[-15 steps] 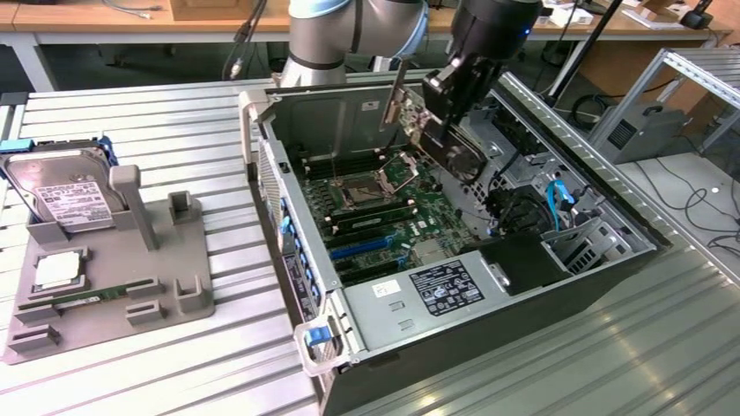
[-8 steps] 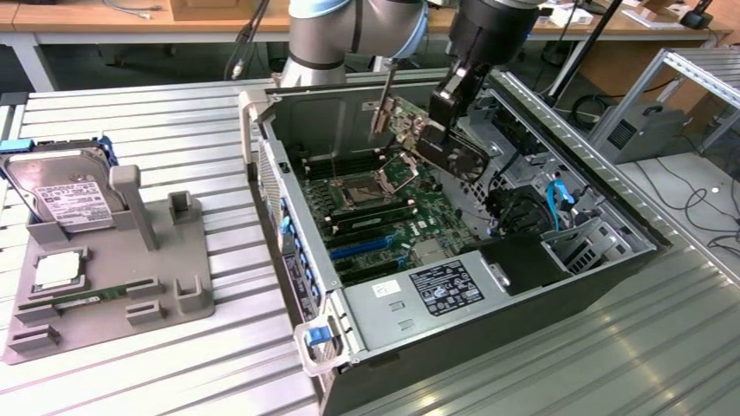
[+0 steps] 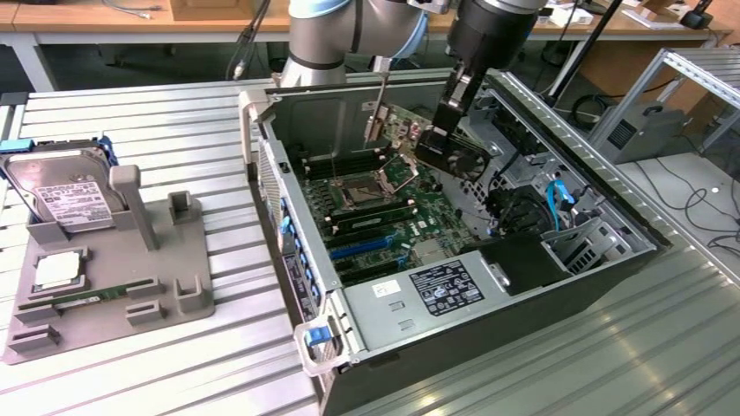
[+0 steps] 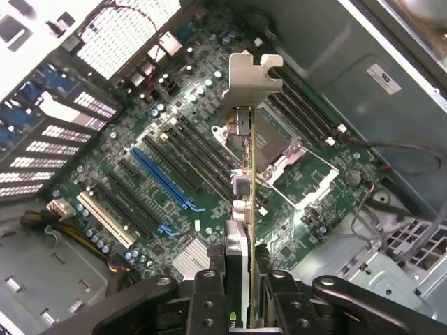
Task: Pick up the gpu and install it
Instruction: 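Press down on the gpu until it lock into place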
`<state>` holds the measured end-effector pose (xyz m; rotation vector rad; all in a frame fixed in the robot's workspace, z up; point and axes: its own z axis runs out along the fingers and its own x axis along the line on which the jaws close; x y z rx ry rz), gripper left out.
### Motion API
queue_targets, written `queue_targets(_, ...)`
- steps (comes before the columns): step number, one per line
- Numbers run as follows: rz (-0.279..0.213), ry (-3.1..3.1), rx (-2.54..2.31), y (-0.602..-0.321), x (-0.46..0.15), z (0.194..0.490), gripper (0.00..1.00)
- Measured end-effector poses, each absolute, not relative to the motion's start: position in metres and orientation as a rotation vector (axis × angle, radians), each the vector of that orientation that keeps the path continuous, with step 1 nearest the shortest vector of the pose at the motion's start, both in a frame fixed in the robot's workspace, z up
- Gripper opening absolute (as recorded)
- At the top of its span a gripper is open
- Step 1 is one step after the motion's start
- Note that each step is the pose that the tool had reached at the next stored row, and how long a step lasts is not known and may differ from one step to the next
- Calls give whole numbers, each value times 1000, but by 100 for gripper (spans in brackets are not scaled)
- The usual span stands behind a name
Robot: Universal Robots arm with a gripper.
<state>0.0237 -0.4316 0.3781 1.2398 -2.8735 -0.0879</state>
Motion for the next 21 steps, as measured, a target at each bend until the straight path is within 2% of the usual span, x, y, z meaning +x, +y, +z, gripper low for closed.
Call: queue_targets(21,-76,-2304,2092,-432,24,362,27)
